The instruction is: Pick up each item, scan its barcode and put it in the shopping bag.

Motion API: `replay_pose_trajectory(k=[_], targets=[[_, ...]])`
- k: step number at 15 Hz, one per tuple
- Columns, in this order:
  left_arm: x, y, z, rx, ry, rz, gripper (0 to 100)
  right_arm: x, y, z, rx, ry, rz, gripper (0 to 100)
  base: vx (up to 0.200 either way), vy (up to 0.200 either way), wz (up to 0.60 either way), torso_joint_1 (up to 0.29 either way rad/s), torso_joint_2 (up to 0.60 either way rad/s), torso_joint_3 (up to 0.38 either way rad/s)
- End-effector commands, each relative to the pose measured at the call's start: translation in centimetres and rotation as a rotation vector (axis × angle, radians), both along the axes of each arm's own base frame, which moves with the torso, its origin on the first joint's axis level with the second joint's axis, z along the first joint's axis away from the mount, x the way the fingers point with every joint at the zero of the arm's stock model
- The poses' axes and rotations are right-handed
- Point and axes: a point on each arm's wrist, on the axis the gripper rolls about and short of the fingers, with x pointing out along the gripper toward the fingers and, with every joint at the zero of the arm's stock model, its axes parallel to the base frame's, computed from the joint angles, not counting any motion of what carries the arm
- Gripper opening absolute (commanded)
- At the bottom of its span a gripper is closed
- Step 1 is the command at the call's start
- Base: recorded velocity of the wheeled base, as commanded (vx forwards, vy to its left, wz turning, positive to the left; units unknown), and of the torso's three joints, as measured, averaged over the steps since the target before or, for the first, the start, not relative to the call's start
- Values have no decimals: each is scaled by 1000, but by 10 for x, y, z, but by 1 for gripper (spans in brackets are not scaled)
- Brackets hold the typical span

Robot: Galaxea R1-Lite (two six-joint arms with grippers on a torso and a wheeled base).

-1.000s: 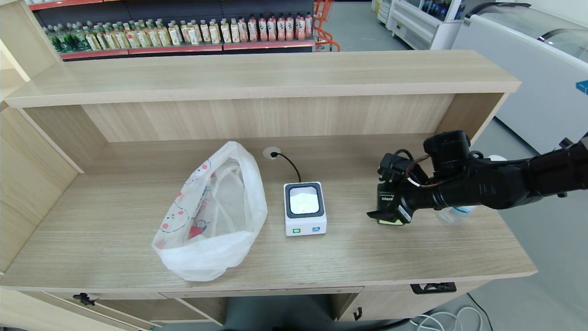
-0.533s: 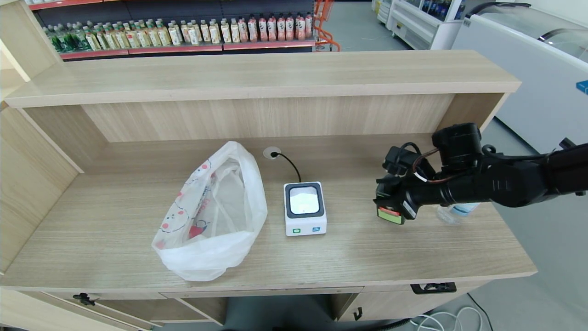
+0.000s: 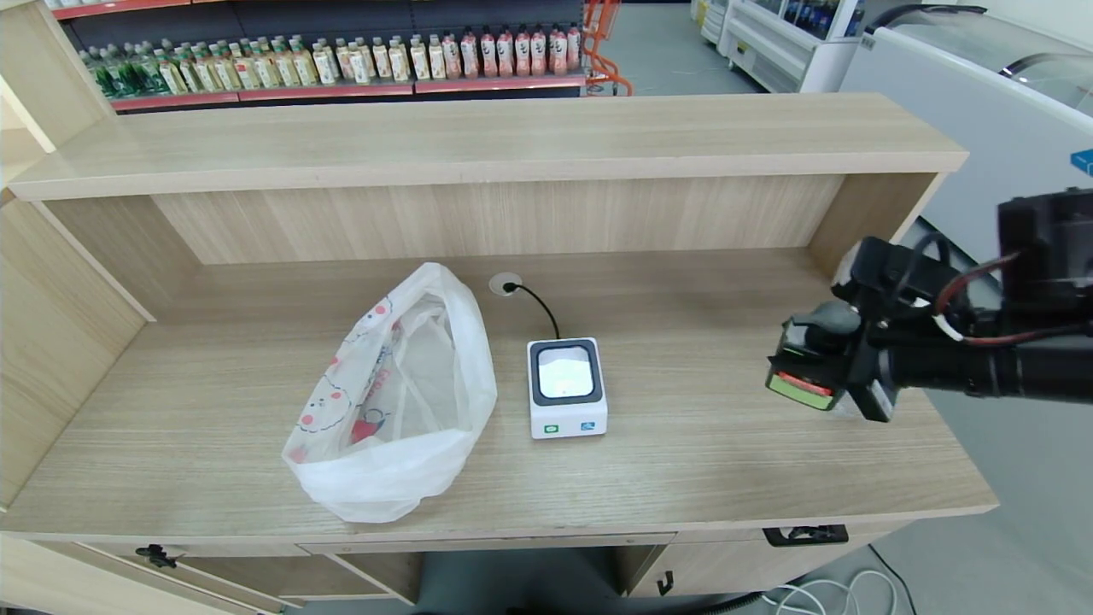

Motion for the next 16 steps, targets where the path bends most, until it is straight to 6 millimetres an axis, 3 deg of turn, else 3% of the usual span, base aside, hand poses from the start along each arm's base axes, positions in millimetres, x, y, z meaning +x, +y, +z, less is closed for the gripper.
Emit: replay_pose_trajectory(k=[1,3,6,7,9,12,16], targets=[[0,0,0,0,0,0,100,-63,-12,0,-113,-238,137,0,0,0,0,0,0,0],[0,0,0,0,0,0,100,-75,-11,-14,-214,-399,403,0,0,0,0,0,0,0],[0,0,0,0,0,0,100,-76,-7,-26,-474,-763,730,0,0,0,0,0,0,0],[0,0,0,0,0,0,100,-74,5,-37,-586,-958,896,0,0,0,0,0,0,0],[0,0,0,0,0,0,100,-78,29,-61,-643,-1111,1106,0,0,0,0,0,0,0],[0,0,0,0,0,0,100,-85,55,-80,-686,-1325,1284,0,0,0,0,0,0,0],[0,0,0,0,0,0,100,-84,80,-89,-673,-1479,1362,0,0,0,0,0,0,0]])
